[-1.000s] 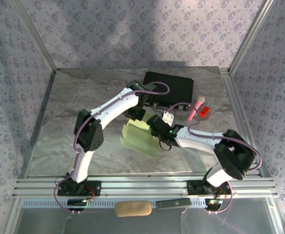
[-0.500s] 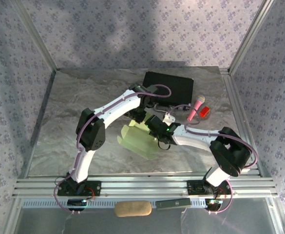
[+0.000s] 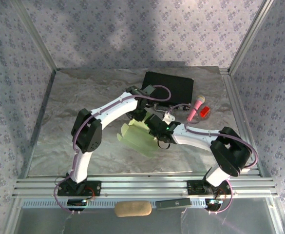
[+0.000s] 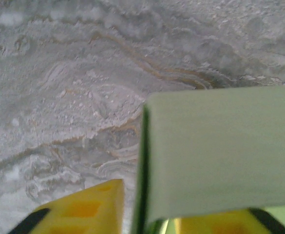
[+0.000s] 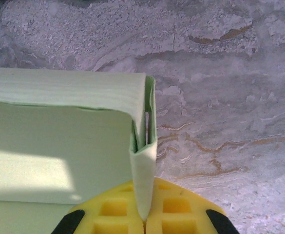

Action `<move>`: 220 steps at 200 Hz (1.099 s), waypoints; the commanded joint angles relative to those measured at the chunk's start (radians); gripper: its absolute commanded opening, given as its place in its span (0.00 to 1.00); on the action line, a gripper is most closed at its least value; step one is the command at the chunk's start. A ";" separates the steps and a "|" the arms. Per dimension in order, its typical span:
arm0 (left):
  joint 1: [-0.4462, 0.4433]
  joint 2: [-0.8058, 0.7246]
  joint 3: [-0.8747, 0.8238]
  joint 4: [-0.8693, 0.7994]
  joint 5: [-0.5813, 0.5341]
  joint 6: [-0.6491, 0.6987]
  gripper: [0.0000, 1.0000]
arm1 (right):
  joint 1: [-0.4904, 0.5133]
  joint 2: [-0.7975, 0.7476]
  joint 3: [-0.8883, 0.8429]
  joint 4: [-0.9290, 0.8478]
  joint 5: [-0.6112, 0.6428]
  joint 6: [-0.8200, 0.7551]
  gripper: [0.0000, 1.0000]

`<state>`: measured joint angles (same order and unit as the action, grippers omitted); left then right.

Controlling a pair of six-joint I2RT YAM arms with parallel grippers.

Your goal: Fold the paper box

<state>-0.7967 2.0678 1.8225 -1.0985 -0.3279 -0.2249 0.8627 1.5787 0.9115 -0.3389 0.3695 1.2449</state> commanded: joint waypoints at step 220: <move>-0.004 -0.098 -0.196 0.299 -0.160 -0.049 0.35 | -0.022 0.106 0.089 -0.104 -0.064 0.012 0.00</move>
<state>-0.8047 2.0006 1.6329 -0.8326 -0.4801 -0.2962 0.8436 1.6573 0.9874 -0.3901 0.3138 1.2461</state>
